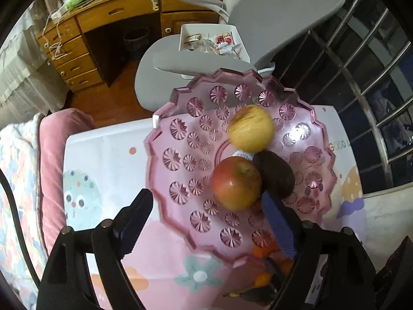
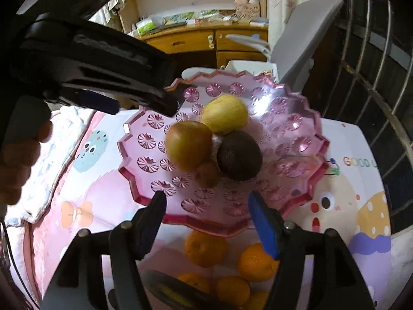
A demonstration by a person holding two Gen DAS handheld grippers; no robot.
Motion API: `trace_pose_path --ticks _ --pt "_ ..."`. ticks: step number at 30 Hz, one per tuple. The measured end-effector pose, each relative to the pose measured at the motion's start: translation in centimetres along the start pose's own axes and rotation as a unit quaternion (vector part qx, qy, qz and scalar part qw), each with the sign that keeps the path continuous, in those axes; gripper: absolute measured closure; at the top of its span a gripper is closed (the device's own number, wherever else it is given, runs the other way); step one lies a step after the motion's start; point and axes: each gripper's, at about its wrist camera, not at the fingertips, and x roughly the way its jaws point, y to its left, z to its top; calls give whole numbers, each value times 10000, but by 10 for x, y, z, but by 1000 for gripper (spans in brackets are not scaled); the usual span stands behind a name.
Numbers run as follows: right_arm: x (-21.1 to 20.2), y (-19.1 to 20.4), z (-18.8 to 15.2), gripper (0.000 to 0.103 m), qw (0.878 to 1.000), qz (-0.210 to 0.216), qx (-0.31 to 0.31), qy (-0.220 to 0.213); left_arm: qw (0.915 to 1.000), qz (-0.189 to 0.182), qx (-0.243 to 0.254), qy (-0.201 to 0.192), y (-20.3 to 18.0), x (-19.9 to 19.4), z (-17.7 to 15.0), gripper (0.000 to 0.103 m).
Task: Organize fruits
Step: 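Carry the apple and brown fruit into the pink bowl and open both tools, then withdraw both open tools from the bowl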
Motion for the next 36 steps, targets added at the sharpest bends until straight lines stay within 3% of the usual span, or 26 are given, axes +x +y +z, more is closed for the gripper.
trace_pose_path --ticks 8,22,31,36 --pt "-45 -6 -21 37 9996 -162 227 -4 9991 -84 -400 -82 15 -46 -39 18" --pt "-145 8 -93 36 9975 -192 663 149 9991 -157 -377 72 9 -119 -177 18" --pt "-176 9 -119 36 9973 -82 607 411 9973 -435 -452 392 -15 -128 -234 18" --pt "-182 -5 -119 36 9978 -73 373 542 9956 -433 -647 514 -29 -120 -246 18"
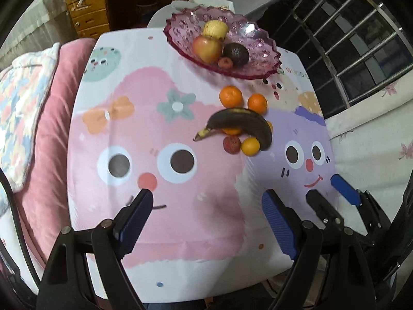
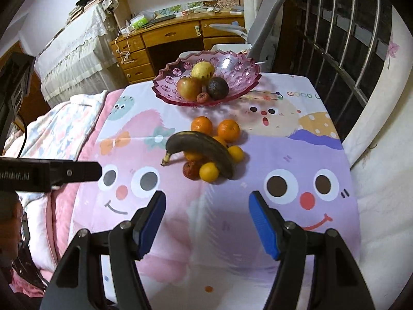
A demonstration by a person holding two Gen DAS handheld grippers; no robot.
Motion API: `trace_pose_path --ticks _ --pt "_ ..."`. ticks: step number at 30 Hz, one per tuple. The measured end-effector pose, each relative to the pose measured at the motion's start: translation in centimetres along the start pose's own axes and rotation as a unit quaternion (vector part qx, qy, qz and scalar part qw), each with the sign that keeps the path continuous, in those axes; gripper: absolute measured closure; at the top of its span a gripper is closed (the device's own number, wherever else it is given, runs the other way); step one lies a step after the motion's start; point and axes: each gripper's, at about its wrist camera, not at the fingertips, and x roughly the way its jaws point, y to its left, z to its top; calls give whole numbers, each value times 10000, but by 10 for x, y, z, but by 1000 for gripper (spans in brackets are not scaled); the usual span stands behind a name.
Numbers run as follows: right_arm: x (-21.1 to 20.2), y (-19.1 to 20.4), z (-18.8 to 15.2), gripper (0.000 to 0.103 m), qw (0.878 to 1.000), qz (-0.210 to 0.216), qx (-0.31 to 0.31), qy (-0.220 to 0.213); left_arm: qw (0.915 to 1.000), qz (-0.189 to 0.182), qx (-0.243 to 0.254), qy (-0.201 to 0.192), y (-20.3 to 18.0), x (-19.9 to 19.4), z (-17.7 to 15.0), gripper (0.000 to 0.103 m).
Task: Organize fruits
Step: 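Withdraw both open tools from the bowl, then grasp the banana with the left tool while the right tool grasps an orange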
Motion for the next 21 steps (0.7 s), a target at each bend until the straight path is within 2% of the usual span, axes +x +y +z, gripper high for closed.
trace_pose_path --ticks 5,8,11,16,21 --pt "6 -25 7 36 9992 122 -384 79 9978 -104 -658 53 -8 16 -1 18" --pt "16 -43 16 35 9975 156 -682 84 9936 -93 -1125 -14 -15 28 2 18" --pt "28 -63 26 35 9957 288 -877 79 9852 -146 -1701 -158 -20 38 6 18" --pt "53 -82 39 35 9896 459 -1359 117 9712 -259 -2337 -378 -28 53 16 18" --pt "79 -96 56 35 9854 527 -1605 -228 9579 -323 -2817 -450 -30 71 39 18"
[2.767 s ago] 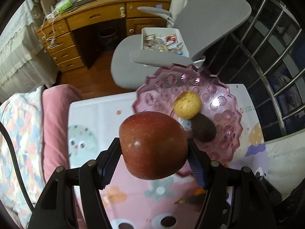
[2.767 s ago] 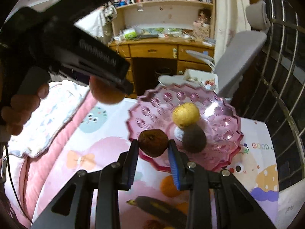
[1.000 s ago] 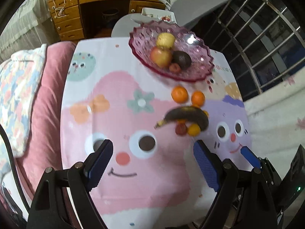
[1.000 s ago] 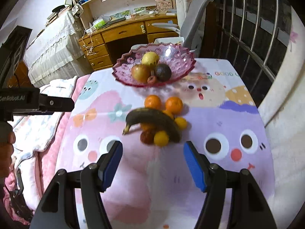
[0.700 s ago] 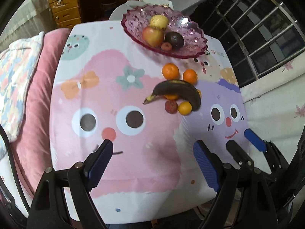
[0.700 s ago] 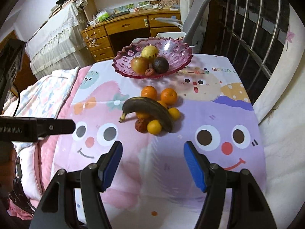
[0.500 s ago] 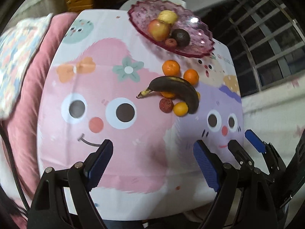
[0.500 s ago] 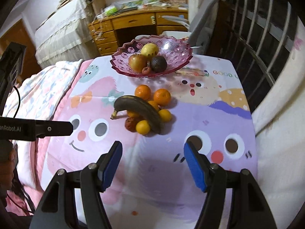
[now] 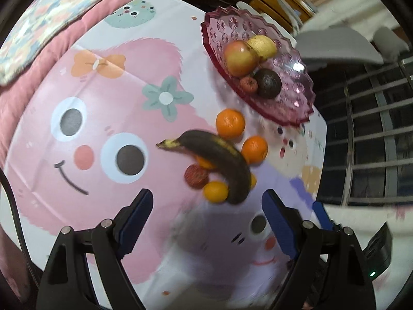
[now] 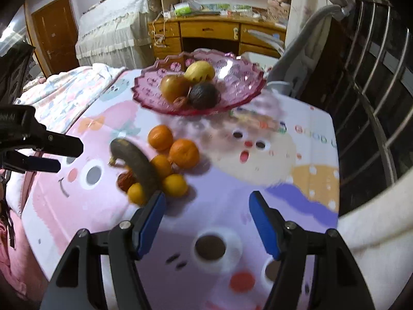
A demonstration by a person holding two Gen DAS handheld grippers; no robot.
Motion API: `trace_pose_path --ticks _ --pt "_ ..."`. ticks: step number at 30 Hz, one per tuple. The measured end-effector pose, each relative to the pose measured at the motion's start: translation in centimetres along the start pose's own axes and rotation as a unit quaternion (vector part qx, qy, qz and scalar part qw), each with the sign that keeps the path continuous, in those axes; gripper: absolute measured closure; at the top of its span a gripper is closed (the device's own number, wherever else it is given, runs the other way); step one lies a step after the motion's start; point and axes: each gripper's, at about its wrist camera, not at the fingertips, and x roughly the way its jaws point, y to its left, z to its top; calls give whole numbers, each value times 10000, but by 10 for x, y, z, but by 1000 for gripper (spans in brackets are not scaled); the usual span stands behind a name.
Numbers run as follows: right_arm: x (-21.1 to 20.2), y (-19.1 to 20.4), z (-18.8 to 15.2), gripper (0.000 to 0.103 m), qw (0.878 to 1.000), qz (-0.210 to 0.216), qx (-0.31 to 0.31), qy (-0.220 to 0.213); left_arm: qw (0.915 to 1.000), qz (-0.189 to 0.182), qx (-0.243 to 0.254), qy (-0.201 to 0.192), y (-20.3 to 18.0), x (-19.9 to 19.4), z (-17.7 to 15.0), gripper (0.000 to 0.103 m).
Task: Organize fruits
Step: 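Grasp the banana with the left tool while the right tool grasps an orange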
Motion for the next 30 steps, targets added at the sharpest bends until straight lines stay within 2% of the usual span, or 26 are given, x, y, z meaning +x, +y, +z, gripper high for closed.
trace_pose_path --ticks 7,14,17,22,25,27,30 --pt "39 -4 11 35 9979 171 -351 -510 9966 -155 -799 138 -5 36 27 18" --pt "77 0 22 36 9963 694 -109 -487 9924 -199 -1199 181 -11 64 41 18" --pt "89 1 23 36 9952 857 22 -467 9906 -143 -1329 287 -13 78 42 26" --pt "107 -2 25 36 9909 1244 375 -355 9885 -88 -1486 278 -13 87 44 30" --pt "113 -3 27 37 9885 1389 528 -294 9865 -41 -1614 271 -12 91 45 40" --pt "116 -1 28 40 9877 1440 543 -263 9845 -37 -1719 334 -8 96 46 45" --pt "121 1 33 51 9859 1548 613 -170 9811 -32 -1900 364 -1 101 47 51"
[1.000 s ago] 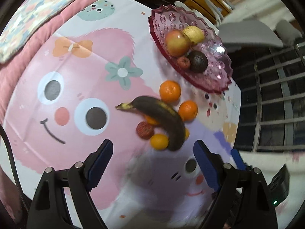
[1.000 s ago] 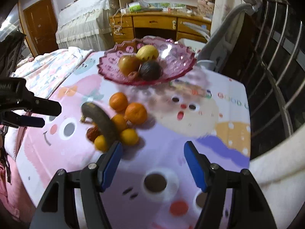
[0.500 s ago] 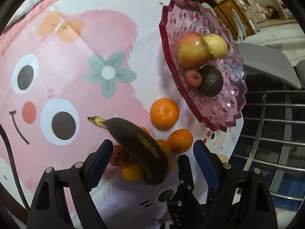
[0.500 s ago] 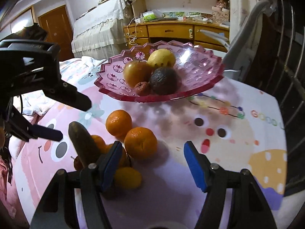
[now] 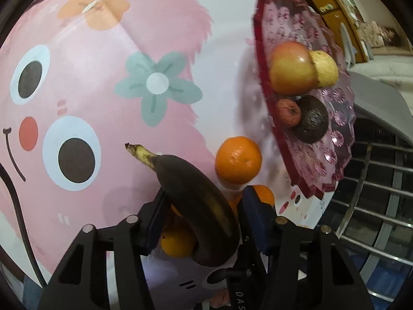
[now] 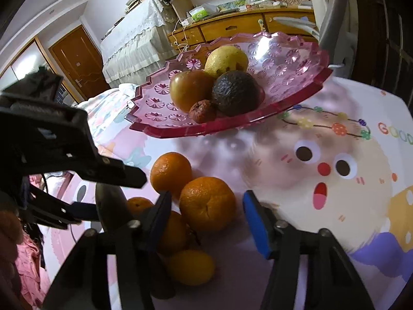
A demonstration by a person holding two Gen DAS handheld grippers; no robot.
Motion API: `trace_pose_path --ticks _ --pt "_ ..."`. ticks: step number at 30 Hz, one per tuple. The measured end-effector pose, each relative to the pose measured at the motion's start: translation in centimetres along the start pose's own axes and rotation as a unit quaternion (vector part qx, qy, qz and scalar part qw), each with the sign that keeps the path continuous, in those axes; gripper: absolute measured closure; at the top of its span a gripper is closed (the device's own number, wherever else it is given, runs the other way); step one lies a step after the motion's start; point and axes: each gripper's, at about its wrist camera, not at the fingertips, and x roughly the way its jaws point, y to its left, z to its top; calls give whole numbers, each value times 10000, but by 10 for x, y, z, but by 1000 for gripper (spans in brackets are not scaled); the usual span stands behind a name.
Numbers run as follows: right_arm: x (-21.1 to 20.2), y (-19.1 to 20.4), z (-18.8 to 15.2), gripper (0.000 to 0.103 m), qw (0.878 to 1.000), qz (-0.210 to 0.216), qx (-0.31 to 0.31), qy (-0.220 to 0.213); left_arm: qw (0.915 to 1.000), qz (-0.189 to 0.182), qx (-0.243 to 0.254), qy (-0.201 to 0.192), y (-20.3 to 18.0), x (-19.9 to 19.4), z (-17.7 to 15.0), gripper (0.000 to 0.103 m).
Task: Organize fruits
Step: 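Grasp the banana with the left tool while the right tool grasps an orange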
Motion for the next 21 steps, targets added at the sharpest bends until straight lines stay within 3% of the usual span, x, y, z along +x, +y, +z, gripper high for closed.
trace_pose_path --ticks 3,13,21 --pt "3 2 1 57 10000 -42 7 16 10000 46 -56 -18 4 1 2 57" --pt "0 1 2 58 9998 -99 53 132 9998 -106 110 -82 13 -11 -6 62" --pt "-33 1 -1 58 9998 -177 3 -88 9981 -278 427 -335 13 -45 -32 66"
